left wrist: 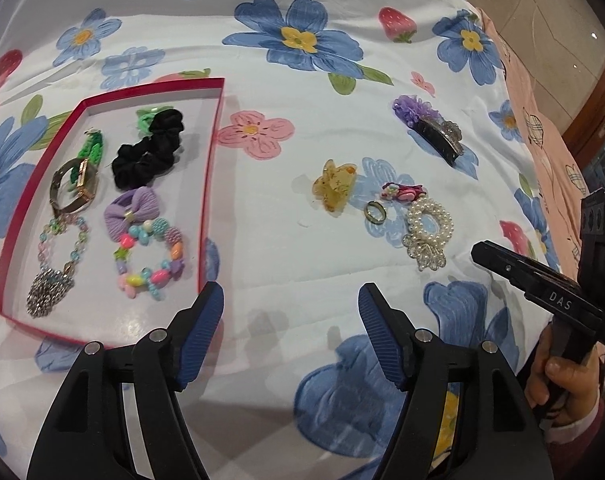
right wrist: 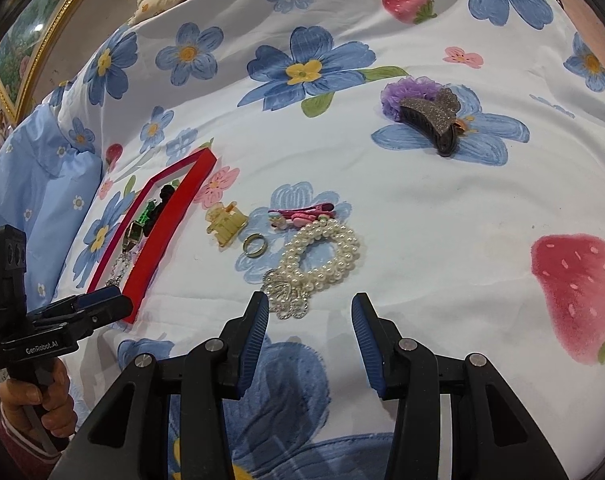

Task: Organize jewelry
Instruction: 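Move both open tools back toward the remaining jewelry, then grasp the yellow hair claw with the left tool while the right tool grasps the pink hair clip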

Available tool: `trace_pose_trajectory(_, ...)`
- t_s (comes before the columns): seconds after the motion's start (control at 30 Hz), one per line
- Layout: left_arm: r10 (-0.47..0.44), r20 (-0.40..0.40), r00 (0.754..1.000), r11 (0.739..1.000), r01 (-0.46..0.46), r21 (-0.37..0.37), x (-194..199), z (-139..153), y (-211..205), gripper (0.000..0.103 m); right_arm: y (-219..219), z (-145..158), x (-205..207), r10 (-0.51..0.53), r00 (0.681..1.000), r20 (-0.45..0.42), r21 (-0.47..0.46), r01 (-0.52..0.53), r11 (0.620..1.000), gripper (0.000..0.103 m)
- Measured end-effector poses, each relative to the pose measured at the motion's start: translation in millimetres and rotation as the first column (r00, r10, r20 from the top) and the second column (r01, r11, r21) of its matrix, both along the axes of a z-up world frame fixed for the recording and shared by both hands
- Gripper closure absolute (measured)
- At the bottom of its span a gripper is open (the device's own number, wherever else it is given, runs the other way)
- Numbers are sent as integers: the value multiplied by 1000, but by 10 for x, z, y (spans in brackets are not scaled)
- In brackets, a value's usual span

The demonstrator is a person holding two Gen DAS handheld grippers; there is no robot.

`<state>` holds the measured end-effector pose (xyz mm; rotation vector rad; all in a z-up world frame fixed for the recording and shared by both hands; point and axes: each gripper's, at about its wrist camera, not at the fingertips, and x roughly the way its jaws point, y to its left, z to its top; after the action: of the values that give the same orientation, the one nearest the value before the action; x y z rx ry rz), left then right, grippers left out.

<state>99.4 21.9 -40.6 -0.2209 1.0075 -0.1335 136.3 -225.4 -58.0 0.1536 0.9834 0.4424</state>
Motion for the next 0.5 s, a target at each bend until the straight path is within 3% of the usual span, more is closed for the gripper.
trace_pose_trajectory(0.3, -45, -2, 999, 999, 45, 25, 317, -23, -179, 33, 38, -39, 219, 14, 1000, -1, -33, -14, 999, 58)
trace_pose_trajectory(0.5, -92, -22, 996, 994, 93, 56, 584, -101, -266, 33, 231, -41, 472, 136, 990, 29, -120, -132, 984, 58)
